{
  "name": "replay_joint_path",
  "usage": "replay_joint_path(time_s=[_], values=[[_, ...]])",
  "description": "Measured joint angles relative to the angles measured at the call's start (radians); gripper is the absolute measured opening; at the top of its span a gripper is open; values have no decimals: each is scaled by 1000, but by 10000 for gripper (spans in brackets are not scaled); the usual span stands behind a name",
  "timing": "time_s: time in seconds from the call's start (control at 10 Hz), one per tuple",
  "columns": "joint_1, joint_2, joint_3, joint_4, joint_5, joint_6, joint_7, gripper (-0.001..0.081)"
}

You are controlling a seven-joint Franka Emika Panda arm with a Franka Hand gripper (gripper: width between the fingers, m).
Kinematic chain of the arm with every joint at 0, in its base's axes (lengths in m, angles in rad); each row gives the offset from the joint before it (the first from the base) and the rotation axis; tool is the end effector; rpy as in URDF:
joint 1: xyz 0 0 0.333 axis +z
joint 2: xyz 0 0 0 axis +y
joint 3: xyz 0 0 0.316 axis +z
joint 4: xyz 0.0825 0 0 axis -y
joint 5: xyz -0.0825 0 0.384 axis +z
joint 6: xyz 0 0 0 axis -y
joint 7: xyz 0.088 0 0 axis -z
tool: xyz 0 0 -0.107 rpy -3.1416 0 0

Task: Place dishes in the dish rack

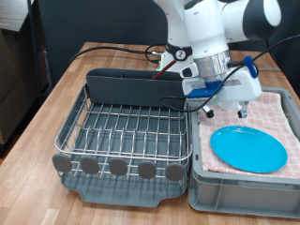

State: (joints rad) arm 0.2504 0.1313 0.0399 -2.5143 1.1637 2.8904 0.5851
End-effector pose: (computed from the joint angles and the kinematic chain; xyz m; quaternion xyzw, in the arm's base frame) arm 0.4547 0.0800 0.2374 -0.7444 0.6282 -0.0053 0.2263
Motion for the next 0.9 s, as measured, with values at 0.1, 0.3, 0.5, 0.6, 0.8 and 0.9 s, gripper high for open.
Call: replay_joint_path(time_s=[0.1, 0.3, 0.5, 0.6, 0.8, 0.9], values=[[2, 12, 5, 8, 21, 16, -5, 803], [2, 39, 14, 32, 37, 31, -5, 803], [2, 67, 16, 63, 37, 32, -5, 803], [2, 79, 16, 79, 37, 32, -5, 803], [2, 98, 16, 107, 37, 32, -4, 803], [2, 104, 17, 117, 37, 32, -3, 803]])
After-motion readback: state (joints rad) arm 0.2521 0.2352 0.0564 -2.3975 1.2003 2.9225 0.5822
